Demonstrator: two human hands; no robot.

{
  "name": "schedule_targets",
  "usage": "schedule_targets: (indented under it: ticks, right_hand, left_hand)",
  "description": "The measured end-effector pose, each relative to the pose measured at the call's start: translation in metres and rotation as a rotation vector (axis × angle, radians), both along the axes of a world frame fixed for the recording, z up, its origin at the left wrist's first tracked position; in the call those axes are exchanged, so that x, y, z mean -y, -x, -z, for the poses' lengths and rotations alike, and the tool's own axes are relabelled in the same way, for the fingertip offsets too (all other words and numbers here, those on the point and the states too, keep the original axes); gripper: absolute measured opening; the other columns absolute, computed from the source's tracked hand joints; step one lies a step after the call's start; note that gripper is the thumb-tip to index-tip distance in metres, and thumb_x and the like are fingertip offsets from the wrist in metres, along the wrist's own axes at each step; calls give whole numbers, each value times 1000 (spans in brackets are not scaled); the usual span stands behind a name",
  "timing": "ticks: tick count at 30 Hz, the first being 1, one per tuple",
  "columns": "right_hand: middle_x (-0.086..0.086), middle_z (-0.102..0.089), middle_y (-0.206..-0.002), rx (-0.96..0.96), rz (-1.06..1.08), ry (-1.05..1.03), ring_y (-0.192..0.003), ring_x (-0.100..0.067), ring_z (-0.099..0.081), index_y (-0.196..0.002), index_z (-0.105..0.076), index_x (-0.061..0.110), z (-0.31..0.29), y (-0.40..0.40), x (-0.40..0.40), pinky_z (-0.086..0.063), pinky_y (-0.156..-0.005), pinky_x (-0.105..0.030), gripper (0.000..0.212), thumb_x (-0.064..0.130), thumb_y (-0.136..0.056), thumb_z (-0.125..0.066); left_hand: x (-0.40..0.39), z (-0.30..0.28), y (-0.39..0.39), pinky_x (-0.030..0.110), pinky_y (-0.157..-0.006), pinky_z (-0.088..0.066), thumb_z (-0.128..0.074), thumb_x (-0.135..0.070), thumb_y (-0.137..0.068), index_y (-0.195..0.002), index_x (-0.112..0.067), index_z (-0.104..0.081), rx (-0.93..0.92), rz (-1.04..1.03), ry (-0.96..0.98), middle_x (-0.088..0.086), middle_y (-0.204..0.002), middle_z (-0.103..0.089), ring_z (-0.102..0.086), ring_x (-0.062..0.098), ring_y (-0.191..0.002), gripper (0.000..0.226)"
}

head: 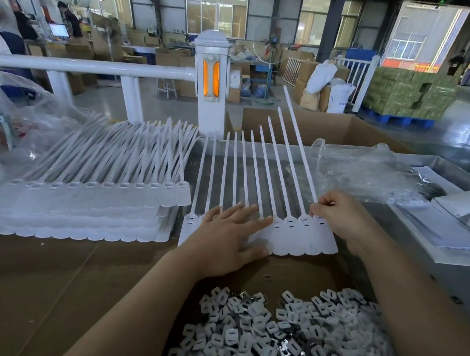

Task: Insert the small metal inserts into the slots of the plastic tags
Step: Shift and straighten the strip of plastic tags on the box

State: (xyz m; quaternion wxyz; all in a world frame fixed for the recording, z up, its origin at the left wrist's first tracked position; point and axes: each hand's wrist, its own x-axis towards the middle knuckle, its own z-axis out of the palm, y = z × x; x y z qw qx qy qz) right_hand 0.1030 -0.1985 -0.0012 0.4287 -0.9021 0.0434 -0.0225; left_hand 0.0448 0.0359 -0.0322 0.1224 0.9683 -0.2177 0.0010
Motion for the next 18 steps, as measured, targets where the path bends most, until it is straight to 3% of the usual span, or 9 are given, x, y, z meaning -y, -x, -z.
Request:
schedule_targets:
  ticks: [6, 8, 9, 11, 13, 15, 18]
  right_hand:
    - [-7, -63, -85, -8, -33, 138, -70, -12, -54, -83, -61, 16, 2, 0, 1, -39, -56, -27, 17, 24, -98, -62]
    - [-14, -69, -99, -34, -95, 319, -77, -16, -62, -98, -66, 13, -4, 3, -3, -51, -67, -32, 18, 31, -95, -65]
    - [-11, -67, -115, -33, -143, 407, -93, -19, -65, -114, -64, 16, -8, 6, -6, -53, -80, -36, 28, 35, -93, -67]
    - [-1, -43, -153, -14, -316, 521, -134, -25, -47, -146, -41, 35, -17, 14, -14, -45, -103, -44, 67, 44, -87, -71]
    - [9, -16, -166, -69, -565, 628, -151, -26, -18, -152, -14, 53, -25, 23, -26, -30, -116, -51, 88, 52, -85, -70]
    - [11, 0, -168, -193, -715, 735, -154, -26, 0, -151, 4, 57, -21, 30, -37, -15, -121, -56, 91, 59, -88, -62]
    - [3, 8, -168, -237, -699, 799, -154, -28, 8, -153, 16, 47, -8, 33, -48, -6, -122, -51, 82, 62, -98, -42]
  left_hand:
    - [-3, 3, -3, 45, -120, 6, -27, -71, -94, -151, -53, -14, -19, -17, 11, -15, -165, -4, 9, 8, -150, 61]
    - [-4, 2, -4, 45, -122, 5, -28, -67, -96, -151, -52, -17, -33, -17, 29, -15, -165, -6, 9, 7, -150, 58]
    - [-5, 2, -5, 45, -122, 6, -29, -66, -97, -151, -52, -18, -49, -13, 38, -15, -165, -6, 10, 7, -150, 58]
    - [-8, 1, -5, 42, -121, 8, -33, -68, -95, -152, -51, -17, -86, 2, 61, -17, -164, -4, 12, 4, -149, 61]
    - [-11, 0, -5, 37, -117, 13, -39, -67, -94, -152, -50, -16, -100, 22, 59, -18, -164, -1, 13, 1, -148, 65]
    - [-14, -2, -6, 35, -116, 14, -40, -63, -95, -153, -47, -16, -71, 28, 19, -17, -164, 1, 14, 1, -147, 64]
    - [-11, 0, -5, 44, -120, 12, -33, -55, -101, -154, -44, -16, 19, -28, -68, -11, -166, 0, 13, 9, -150, 57]
